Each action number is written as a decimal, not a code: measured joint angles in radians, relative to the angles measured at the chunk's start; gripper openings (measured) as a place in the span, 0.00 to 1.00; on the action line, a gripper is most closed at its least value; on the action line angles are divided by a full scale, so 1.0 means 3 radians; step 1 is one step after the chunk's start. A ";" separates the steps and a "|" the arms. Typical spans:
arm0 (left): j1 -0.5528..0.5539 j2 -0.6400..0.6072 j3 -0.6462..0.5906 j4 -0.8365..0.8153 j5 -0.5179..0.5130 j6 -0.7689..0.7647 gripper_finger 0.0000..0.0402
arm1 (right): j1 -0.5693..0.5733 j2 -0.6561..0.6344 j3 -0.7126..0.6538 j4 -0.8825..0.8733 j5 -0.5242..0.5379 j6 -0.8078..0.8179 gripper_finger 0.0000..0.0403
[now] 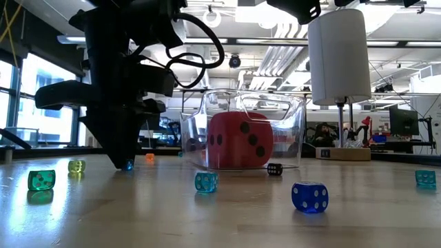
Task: Pick & Place Dice
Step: Put the small blue dice into the transparent bin
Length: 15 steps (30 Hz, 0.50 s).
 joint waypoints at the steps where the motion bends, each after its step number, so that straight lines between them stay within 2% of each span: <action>1: 0.0000 -0.0001 0.0000 0.0000 0.0000 0.0000 0.13 | 0.0000 0.0001 0.0000 0.0000 0.0000 0.0000 0.99; 8: -0.0031 -0.0020 0.0000 -0.0004 -0.0060 -0.0089 0.12 | 0.0000 0.0001 0.0000 0.0000 0.0001 0.0000 0.99; 15: -0.0189 -0.0323 0.0015 -0.0034 -0.0510 -0.0394 0.12 | -0.0001 0.0001 0.0000 0.0003 0.0001 0.0000 0.99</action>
